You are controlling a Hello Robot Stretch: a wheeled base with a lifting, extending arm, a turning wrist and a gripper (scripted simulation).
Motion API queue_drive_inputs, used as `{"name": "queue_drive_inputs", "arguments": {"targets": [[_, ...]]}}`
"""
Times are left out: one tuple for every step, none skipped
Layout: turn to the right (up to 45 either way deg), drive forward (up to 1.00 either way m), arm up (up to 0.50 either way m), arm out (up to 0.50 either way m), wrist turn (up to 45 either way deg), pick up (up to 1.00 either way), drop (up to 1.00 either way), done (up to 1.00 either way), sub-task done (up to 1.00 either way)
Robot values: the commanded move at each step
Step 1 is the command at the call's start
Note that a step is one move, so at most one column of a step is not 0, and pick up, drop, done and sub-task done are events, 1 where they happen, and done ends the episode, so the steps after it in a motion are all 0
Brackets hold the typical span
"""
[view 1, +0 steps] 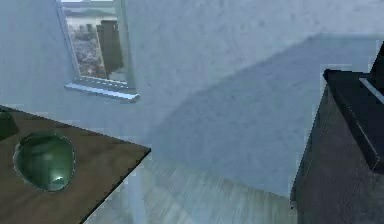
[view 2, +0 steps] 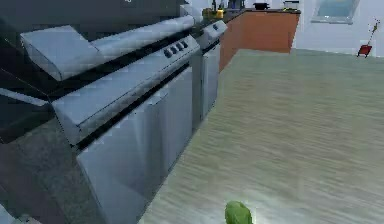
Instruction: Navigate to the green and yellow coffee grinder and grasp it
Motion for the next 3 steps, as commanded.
{"name": "queue_drive_inputs", "arguments": {"targets": [[0.0, 0.9, 0.0, 0.0, 0.0, 0.0, 0.0, 0.0, 0.0], [-18.0, 0.0, 0.0, 0.0, 0.0, 0.0, 0.0, 0.0, 0.0], [0.0, 0.15, 0.0, 0.0, 0.0, 0.0, 0.0, 0.0, 0.0]]}}
